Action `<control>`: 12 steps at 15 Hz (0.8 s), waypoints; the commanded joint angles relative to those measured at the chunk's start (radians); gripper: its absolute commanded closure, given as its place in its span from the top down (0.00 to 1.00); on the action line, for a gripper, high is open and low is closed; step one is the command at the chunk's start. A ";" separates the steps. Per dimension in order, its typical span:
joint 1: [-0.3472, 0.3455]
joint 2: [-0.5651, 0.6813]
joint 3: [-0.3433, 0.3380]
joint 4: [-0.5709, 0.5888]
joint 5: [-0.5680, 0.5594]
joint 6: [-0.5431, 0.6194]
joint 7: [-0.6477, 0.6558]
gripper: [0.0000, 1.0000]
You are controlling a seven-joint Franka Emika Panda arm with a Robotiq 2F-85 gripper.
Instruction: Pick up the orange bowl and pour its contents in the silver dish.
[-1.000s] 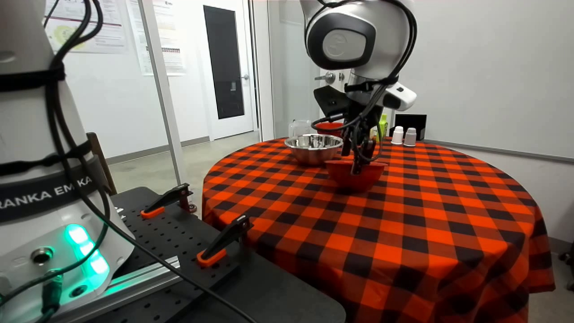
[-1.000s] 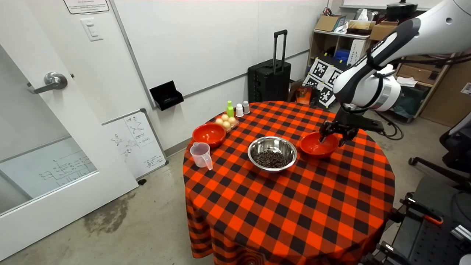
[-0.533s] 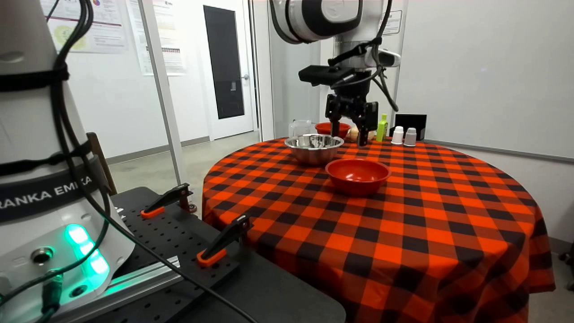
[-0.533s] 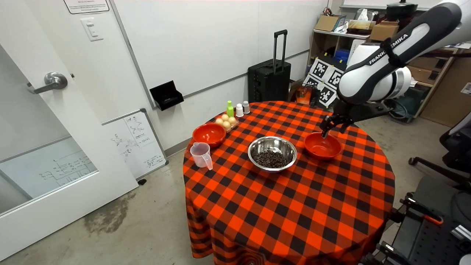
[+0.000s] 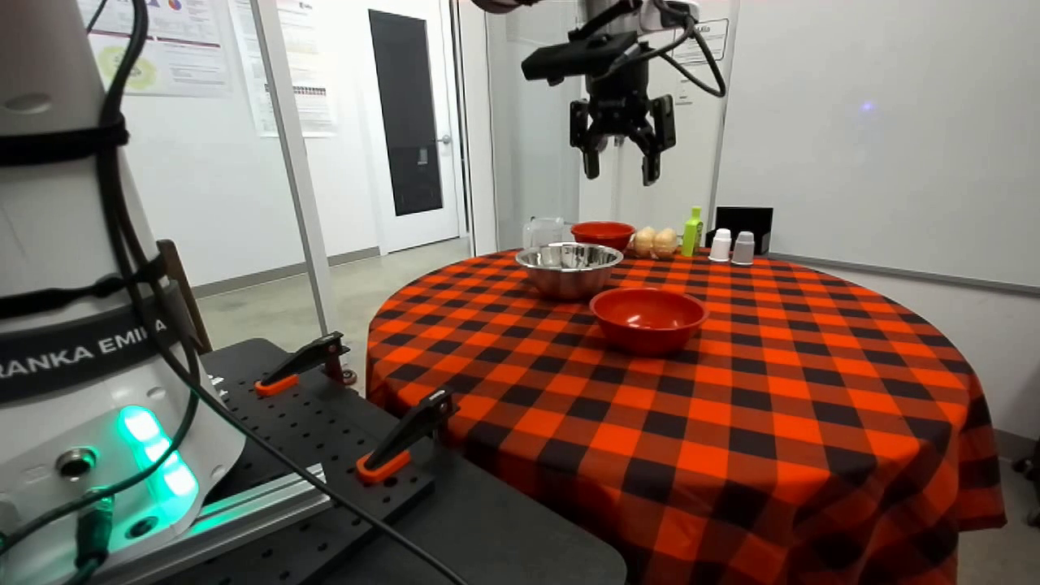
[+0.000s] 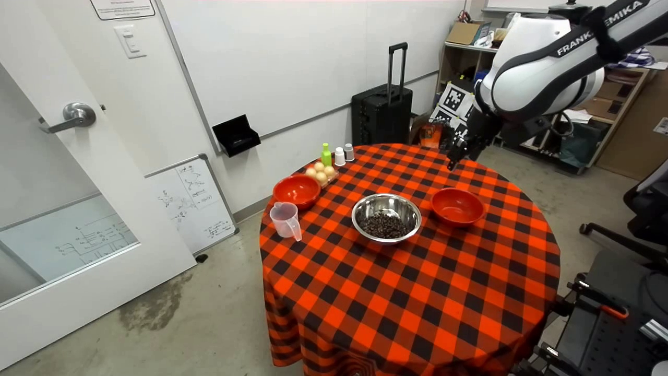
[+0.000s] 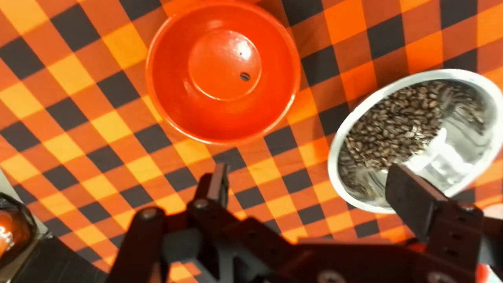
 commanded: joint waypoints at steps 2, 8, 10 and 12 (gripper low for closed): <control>0.049 -0.184 0.012 0.001 0.032 -0.232 -0.116 1.00; 0.101 -0.343 0.030 0.111 -0.038 -0.705 -0.078 1.00; 0.115 -0.376 0.041 0.149 -0.035 -0.806 -0.047 1.00; 0.118 -0.368 0.029 0.133 -0.022 -0.770 -0.063 1.00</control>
